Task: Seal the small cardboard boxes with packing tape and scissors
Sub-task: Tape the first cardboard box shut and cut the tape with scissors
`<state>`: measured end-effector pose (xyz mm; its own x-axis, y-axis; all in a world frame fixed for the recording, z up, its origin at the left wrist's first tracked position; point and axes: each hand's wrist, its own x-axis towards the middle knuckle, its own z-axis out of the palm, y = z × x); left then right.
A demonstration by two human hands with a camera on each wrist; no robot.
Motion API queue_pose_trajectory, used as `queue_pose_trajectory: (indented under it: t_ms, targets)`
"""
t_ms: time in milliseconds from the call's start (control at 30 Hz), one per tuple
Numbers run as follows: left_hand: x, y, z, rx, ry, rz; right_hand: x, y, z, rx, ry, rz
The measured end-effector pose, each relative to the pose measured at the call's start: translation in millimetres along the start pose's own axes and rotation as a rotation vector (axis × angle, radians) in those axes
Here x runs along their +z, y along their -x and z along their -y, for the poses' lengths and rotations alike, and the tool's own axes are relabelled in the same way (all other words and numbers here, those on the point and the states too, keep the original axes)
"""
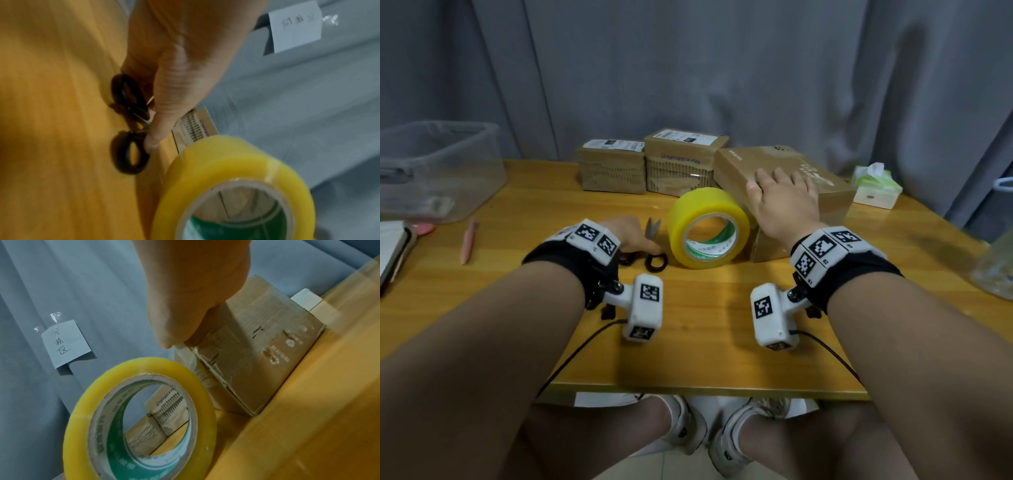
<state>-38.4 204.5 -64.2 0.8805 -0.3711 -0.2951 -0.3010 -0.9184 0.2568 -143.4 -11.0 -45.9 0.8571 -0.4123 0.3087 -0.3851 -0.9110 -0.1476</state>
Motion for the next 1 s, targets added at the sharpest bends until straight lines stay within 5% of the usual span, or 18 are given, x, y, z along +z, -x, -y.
queue_pose_trajectory:
  t_ms: [133, 300, 367, 500, 600, 800, 1000]
  targets:
    - [-12, -1, 12, 0.0, 0.053, -0.036, -3, -4, -3, 0.006, -0.086, 0.022]
    - [-34, 4, 4, 0.258, 0.585, -0.562, -28, -9, -4, -0.109, -0.426, -0.189]
    - [-44, 17, -16, 0.384, 0.807, -0.651, -37, -3, 7, -0.167, -0.617, -0.216]
    - [-49, 42, -63, 0.631, 1.445, -0.314, -55, 12, 41, -0.069, -1.292, -0.011]
    - [-47, 53, -81, 0.732, 1.587, -0.105, -73, 19, 46, 0.042, -1.766, 0.24]
    - [-41, 53, -93, 0.847, 1.533, -0.072, -78, 27, 33, -0.141, -1.612, 0.397]
    - [-34, 51, -103, 0.833, 1.432, -0.09, -65, 26, 34, -0.072, -1.493, 0.267]
